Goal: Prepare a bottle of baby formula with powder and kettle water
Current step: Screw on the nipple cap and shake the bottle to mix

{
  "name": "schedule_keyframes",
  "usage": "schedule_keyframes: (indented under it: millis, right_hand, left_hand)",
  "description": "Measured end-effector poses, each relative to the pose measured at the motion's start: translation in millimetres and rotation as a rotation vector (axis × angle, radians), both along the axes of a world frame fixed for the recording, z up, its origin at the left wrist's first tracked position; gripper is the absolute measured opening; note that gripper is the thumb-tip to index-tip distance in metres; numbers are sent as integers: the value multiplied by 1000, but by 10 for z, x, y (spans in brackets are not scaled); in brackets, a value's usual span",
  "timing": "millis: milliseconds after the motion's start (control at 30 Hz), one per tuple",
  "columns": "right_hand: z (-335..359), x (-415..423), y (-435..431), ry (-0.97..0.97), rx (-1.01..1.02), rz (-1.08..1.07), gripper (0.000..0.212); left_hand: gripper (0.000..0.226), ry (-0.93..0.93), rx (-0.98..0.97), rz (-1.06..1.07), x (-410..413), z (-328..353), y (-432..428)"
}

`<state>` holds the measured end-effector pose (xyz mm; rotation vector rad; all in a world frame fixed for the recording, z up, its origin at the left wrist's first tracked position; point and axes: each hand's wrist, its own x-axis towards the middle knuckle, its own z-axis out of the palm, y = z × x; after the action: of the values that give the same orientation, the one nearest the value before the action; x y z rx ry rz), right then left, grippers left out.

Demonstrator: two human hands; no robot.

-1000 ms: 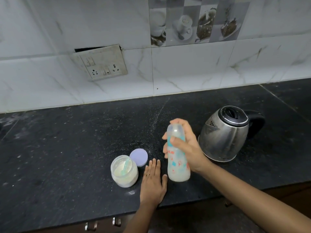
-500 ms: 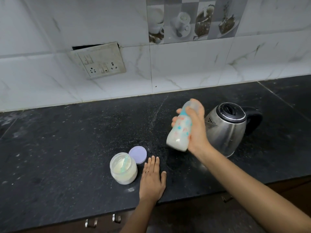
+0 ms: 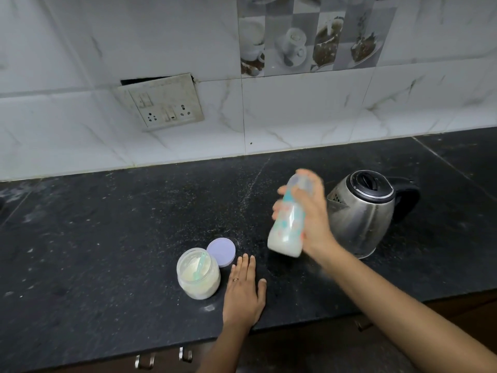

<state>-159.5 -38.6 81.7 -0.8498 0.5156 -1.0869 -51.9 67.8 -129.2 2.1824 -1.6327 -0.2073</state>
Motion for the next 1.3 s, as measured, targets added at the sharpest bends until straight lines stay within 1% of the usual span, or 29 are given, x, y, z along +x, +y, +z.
schedule_keyframes:
  millis: [33, 67, 100, 167, 200, 233, 267, 333, 367, 400, 500, 533, 567, 600, 667, 700, 733, 800, 833, 867, 967, 1000, 1033, 1133, 1167, 1200, 1233, 1267, 1300]
  right_hand:
    - [51, 16, -87, -87, 89, -111, 36]
    - [66, 36, -127, -120, 118, -159, 34]
    - [37, 48, -108, -94, 110, -136, 35]
    - [-64, 32, 112, 54, -9, 55, 41]
    - [-70, 13, 222, 93, -61, 134, 44]
    - [-88, 12, 225, 96, -90, 147, 45]
    - [-72, 37, 153, 65, -60, 87, 43]
    - [9, 71, -51, -87, 140, -110, 38]
    - [36, 81, -111, -129, 174, -166, 36]
    - [27, 72, -115, -116, 163, -150, 38]
    - [-51, -23, 177, 86, 9, 136, 53]
    - [-47, -55, 216, 121, -39, 186, 54]
    - [-46, -61, 144, 118, -44, 142, 52]
    - [-17, -48, 34, 72, 5, 37, 46]
    - [78, -30, -171, -65, 113, -176, 36]
    - [86, -19, -205, -88, 112, -199, 36]
    - [63, -12, -172, -54, 83, -164, 38]
    - [7, 9, 42, 63, -24, 16, 46]
    - [10, 13, 115, 81, -69, 76, 48]
    - [13, 42, 98, 67, -92, 66, 47]
    - [124, 119, -147, -91, 63, -197, 39]
    - [135, 121, -181, -108, 75, -201, 39]
    - [104, 101, -156, -74, 47, -137, 41]
    - [-25, -8, 167, 85, -147, 227, 50]
    - [-36, -22, 161, 99, -160, 237, 50]
    - [-31, -8, 82, 83, -108, 142, 48]
    - [-13, 9, -35, 30, -2, 6, 43]
    - [17, 19, -156, -49, 104, -133, 37]
    - [45, 31, -225, -121, 150, -221, 33]
  left_hand:
    - [67, -3, 4, -4, 0, 5, 2]
    - [67, -7, 4, -3, 0, 6, 3]
    - [67, -10, -1, -1, 0, 8, 2]
    - [66, -3, 2, -4, -3, 2, -1]
    - [66, 0, 2, 0, -5, -1, 1]
    - [66, 3, 1, 3, -6, 4, 1]
    - [67, 1, 3, 4, -9, 19, 1]
    - [67, -11, 12, -4, -6, 26, 5]
    - [67, -15, 12, -1, -2, 25, 9]
    - [67, -16, 12, 1, -3, 28, 12]
    - [67, 5, 23, -4, -13, 14, 9]
    - [67, 6, 20, 3, -12, 11, 10]
    - [67, 6, 18, 7, -9, 17, 7]
    - [67, 6, 15, 6, -5, 27, 5]
    - [68, -2, 24, -8, 4, 31, 7]
    - [68, -3, 28, -8, 2, 29, 11]
    - [68, -2, 25, -6, -3, 30, 11]
    - [67, 4, 25, -4, -7, 24, 6]
    - [67, 3, 22, 4, -9, 21, 5]
    - [67, -1, 14, 10, -7, 19, 6]
    - [68, -17, 15, -11, -3, 29, 16]
    - [68, -18, 12, -10, -3, 33, 17]
    - [68, -14, 6, -6, -6, 41, 16]
    - [65, 8, 30, -6, -12, 30, 3]
    - [64, 0, 26, -2, -5, 15, 2]
    - [64, -6, 19, 0, 2, 8, 4]
    - [64, -6, 17, 0, 6, 15, 3]
    - [65, -12, 15, -1, 6, 12, 2]
    - [67, -15, 18, -3, 2, 6, 0]
